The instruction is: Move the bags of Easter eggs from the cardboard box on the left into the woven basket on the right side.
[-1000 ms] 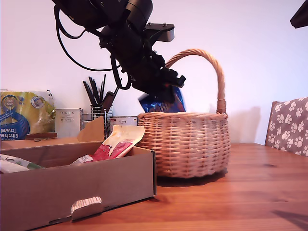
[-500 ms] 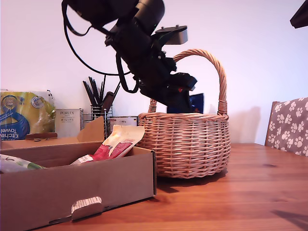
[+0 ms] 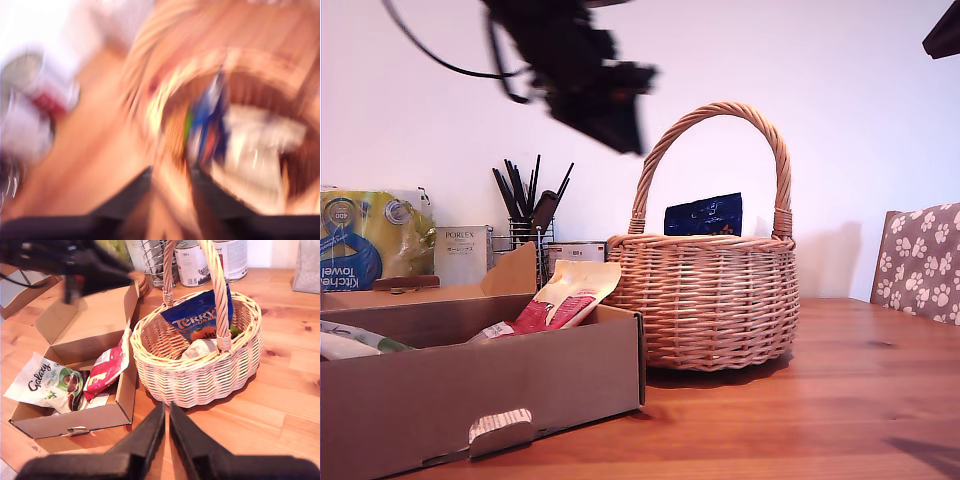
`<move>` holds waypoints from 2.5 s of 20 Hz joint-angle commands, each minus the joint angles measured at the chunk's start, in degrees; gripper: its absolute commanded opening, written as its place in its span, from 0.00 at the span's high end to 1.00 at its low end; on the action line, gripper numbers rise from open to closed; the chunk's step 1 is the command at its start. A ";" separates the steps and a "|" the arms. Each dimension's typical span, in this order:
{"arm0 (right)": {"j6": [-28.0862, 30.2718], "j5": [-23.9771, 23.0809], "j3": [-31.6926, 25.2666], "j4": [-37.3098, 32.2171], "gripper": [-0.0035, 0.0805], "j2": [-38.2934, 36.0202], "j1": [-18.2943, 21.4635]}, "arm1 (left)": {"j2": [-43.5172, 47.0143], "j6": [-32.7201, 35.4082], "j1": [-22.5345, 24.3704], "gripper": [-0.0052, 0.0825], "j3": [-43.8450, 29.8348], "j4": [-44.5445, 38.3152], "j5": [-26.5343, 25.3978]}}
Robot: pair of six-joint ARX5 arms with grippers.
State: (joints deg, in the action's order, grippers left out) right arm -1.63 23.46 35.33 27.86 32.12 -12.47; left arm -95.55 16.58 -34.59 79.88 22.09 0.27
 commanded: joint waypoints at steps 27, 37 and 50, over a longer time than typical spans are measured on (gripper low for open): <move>0.13 0.17 -0.79 -0.48 0.97 -0.02 -0.26 | 25.33 -12.11 7.98 0.28 -32.61 -0.59 8.90; 0.11 0.17 -0.79 -0.59 0.97 -0.02 -0.26 | 10.64 5.99 2.97 0.15 -32.61 -11.74 8.83; 0.11 0.15 -0.79 -0.74 0.97 -0.02 -0.26 | -1.66 5.14 -2.97 0.15 -32.61 -23.08 -6.49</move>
State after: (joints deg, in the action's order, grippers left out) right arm -1.63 23.46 35.33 27.75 32.10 -12.47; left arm -96.49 22.22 -37.26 47.72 -0.10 -5.67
